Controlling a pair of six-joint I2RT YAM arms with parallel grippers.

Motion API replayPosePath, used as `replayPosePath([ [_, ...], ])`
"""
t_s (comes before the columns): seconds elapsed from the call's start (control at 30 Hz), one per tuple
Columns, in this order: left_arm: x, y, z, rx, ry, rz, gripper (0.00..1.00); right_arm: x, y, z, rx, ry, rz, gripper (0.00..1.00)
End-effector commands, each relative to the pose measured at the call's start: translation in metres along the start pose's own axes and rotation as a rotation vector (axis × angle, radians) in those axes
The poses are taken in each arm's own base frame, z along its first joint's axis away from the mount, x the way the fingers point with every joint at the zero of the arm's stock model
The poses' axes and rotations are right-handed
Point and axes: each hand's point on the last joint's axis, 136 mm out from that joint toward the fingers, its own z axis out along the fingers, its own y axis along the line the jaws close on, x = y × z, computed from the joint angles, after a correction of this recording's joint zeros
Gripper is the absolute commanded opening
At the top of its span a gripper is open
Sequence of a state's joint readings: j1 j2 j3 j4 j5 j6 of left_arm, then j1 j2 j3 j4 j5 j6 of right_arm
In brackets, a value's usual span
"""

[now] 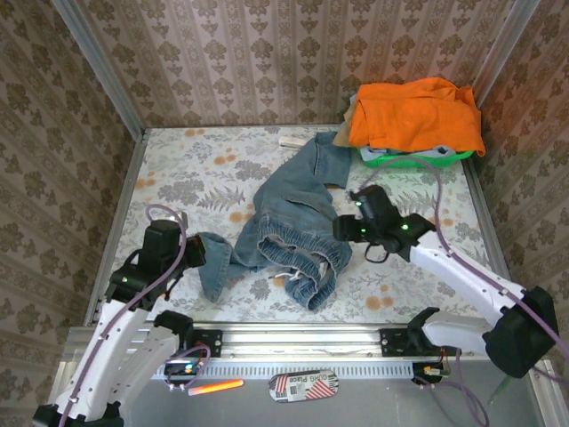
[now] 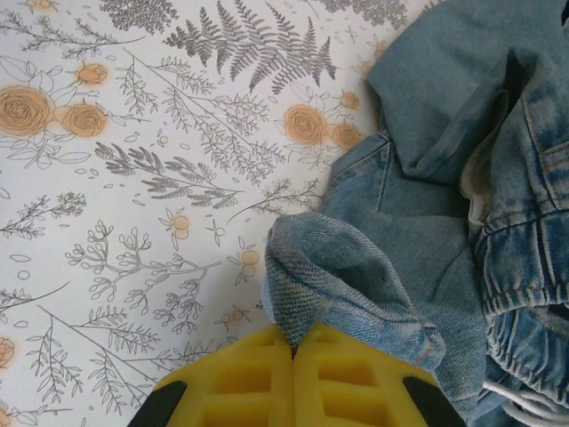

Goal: Fold and stack the trousers

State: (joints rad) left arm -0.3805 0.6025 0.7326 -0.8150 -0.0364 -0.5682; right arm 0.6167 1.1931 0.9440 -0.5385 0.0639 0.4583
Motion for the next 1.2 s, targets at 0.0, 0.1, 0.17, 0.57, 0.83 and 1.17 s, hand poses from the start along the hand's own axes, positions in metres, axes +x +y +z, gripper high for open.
replayPosePath([
  [0.0, -0.005, -0.007, 0.002, 0.042, -0.019, -0.019, 0.00, -0.009, 0.048, 0.002, 0.014, -0.002, -0.230, 0.68],
  [0.1, -0.003, -0.007, 0.005, 0.051, -0.011, -0.023, 0.00, -0.001, 0.094, 0.022, -0.026, 0.031, -0.369, 0.85],
  [0.17, -0.001, -0.009, 0.007, 0.063, -0.004, -0.028, 0.00, -0.001, 0.115, 0.032, 0.001, 0.026, -0.441, 0.93],
  [0.57, 0.003, -0.010, 0.009, 0.088, 0.005, -0.037, 0.00, 0.002, 0.150, 0.082, 0.129, -0.001, -0.381, 0.79],
  [0.83, 0.000, -0.010, 0.006, 0.089, -0.003, -0.018, 0.00, -0.046, 0.110, 0.012, 0.185, -0.180, -0.354, 0.00],
  [1.17, -0.007, -0.025, 0.012, 0.157, -0.003, -0.024, 0.00, -0.045, -0.078, -0.075, 0.339, -0.163, 0.016, 0.00],
])
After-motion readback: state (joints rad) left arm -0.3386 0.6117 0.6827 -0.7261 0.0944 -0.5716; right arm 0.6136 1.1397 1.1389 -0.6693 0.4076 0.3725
